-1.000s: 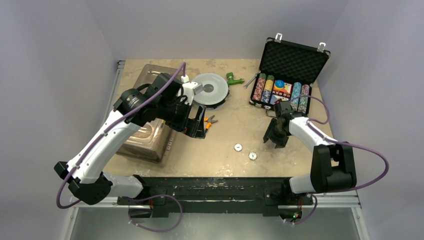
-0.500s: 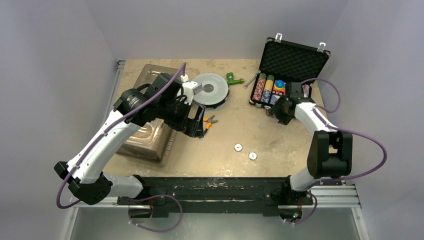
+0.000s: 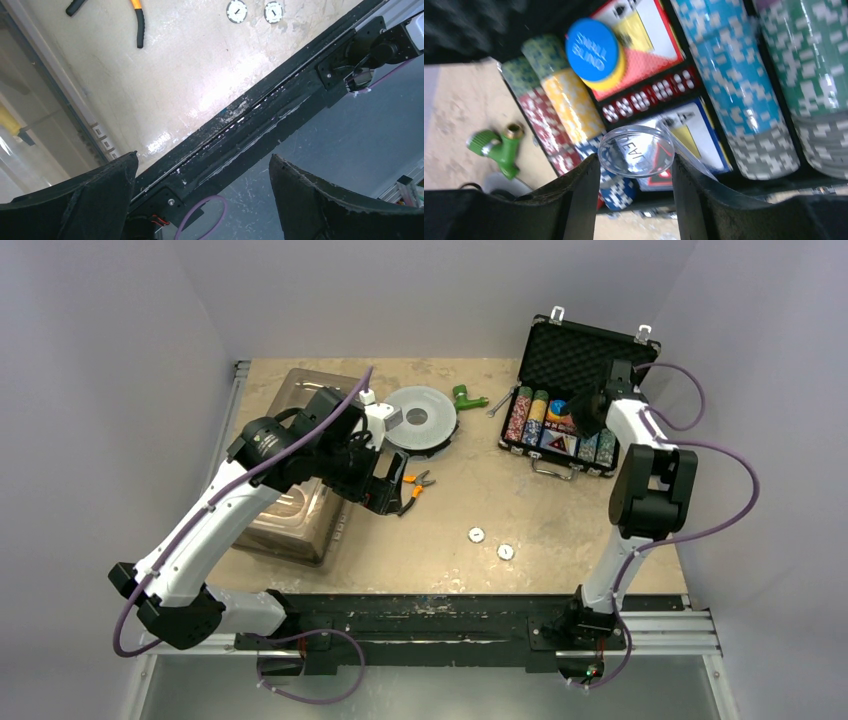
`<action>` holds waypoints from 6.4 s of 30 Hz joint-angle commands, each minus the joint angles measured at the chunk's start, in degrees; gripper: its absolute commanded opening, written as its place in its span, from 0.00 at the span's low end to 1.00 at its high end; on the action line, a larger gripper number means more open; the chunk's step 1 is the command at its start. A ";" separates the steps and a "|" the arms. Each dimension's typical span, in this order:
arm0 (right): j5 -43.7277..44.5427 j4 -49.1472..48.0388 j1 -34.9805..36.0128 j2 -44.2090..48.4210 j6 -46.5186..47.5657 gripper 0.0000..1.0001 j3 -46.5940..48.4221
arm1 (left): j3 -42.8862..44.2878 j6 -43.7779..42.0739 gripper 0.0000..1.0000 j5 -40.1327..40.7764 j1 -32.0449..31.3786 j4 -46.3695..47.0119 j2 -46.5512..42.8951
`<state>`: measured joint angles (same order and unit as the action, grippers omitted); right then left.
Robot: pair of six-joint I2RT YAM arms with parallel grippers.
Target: Pack up texas hold em set
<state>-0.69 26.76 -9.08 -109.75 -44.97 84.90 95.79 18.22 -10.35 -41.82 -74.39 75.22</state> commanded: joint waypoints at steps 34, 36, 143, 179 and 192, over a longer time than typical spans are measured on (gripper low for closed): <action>10.49 1.80 -1.93 -16.53 -6.65 0.00 20.04 | 0.71 -2.92 1.00 4.11 -0.11 0.49 0.32; 10.87 2.59 -1.96 -17.28 -6.16 0.01 21.09 | 0.72 -2.92 1.00 4.08 -0.10 0.54 0.29; 4.69 -1.06 2.36 -19.03 4.04 0.00 22.35 | 0.25 -2.69 1.00 3.03 -0.14 0.59 -0.23; -1.11 12.53 6.95 7.61 21.88 0.69 2.11 | -0.41 3.74 1.00 -1.93 -0.11 7.63 3.81; -10.17 16.93 19.15 36.41 18.08 0.81 -34.89 | -6.47 7.82 0.99 2.37 -9.91 19.96 12.89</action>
<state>-10.11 42.11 6.66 -78.89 -24.05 53.82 88.79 25.54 -13.32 -47.62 -58.98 87.50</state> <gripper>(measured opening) 0.803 0.991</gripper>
